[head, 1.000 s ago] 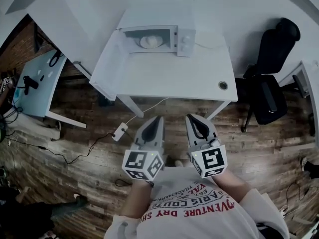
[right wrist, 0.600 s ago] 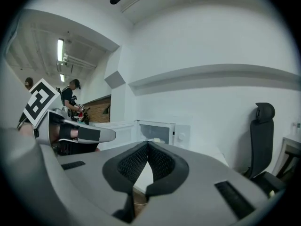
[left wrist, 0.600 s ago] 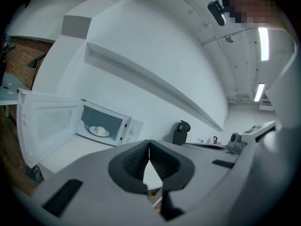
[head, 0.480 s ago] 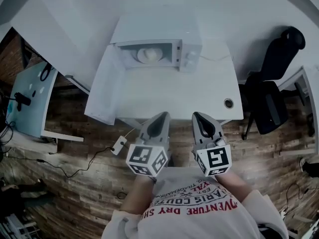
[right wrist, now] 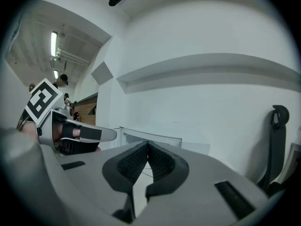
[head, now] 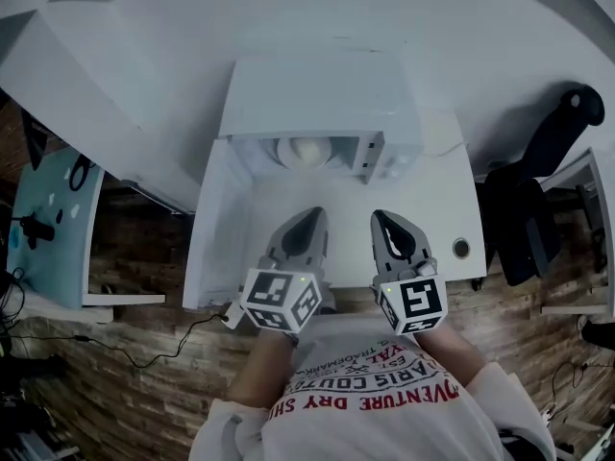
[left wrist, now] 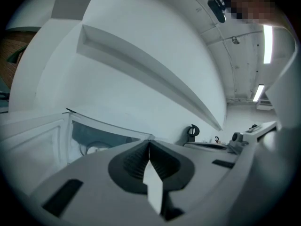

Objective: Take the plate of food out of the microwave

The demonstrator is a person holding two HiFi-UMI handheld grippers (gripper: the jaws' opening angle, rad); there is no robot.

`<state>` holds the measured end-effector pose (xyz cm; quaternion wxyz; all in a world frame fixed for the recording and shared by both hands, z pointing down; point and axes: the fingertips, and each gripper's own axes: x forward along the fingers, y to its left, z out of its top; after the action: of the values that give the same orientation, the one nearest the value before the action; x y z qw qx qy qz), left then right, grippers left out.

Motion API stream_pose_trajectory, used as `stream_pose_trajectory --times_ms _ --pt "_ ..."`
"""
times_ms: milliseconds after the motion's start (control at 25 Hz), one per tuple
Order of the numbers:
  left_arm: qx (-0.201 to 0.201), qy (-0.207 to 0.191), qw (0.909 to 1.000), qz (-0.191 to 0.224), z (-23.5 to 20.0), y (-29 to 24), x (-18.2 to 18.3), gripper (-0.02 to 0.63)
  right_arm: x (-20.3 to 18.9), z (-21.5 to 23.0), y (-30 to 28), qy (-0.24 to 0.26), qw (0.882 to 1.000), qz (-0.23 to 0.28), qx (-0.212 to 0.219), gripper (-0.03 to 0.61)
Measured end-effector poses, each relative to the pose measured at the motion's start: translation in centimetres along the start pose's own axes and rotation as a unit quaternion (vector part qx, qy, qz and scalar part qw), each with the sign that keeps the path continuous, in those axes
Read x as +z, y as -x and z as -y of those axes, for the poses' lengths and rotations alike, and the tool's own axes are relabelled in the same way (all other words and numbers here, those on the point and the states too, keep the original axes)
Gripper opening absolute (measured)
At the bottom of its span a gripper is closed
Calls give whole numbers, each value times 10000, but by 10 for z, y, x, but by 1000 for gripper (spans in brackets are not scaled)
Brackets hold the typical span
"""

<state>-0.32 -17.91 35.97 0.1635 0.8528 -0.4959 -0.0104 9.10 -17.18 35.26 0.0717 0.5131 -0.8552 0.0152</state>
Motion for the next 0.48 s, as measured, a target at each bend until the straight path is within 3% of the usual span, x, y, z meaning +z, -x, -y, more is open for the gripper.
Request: stream_pose_trajectory --times_ms 280,480 --pt "211 187 9995 -120 -57 -39 5 8 -1 8 -71 -28 9998 -154 98 12" --pt "643 519 9963 -228 -83 -53 -13 8 -17 17 -102 -136 9989 -316 319 12"
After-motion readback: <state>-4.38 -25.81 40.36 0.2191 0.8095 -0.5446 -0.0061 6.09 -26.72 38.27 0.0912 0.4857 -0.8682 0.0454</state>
